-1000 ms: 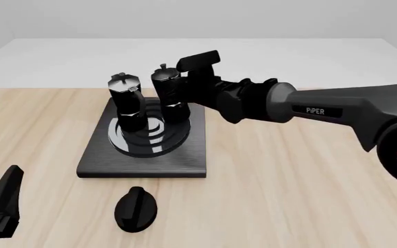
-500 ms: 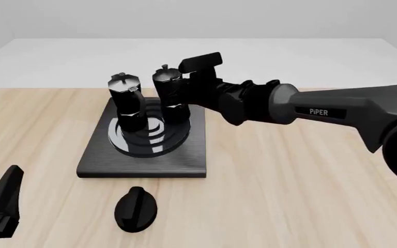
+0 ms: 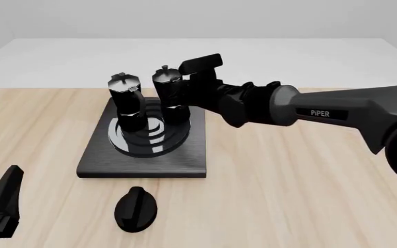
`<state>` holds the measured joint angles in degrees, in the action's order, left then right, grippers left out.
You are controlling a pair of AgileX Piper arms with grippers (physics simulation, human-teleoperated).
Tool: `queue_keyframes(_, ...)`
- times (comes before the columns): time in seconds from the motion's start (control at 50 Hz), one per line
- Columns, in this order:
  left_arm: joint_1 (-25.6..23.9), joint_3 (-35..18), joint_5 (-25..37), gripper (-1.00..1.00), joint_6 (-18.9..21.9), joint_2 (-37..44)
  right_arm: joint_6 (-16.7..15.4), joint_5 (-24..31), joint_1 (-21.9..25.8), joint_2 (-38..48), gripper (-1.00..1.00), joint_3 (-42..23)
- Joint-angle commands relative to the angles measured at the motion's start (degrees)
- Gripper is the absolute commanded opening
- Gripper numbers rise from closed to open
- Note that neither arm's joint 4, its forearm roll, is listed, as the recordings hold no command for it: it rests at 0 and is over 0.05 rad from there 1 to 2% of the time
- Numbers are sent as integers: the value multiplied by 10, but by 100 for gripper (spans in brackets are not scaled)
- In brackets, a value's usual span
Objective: Put both moka pots on the stove.
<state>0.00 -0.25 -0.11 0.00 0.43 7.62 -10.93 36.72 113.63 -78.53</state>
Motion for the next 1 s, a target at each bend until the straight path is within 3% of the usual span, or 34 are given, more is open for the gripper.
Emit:
queue_keyframes(0.02,0,0,0,100,0,0,10,-1,6,3,-100,15)
queue_keyframes(0.88,0,0,0,100,0,0,15,-17,7,-8,-100,46)
queue_keyframes(0.9,0,0,0,100,0,0,15,-18,7,-9,100,47)
queue_keyframes(1.0,0,0,0,100,0,0,18,-11,10,-5,100,40)
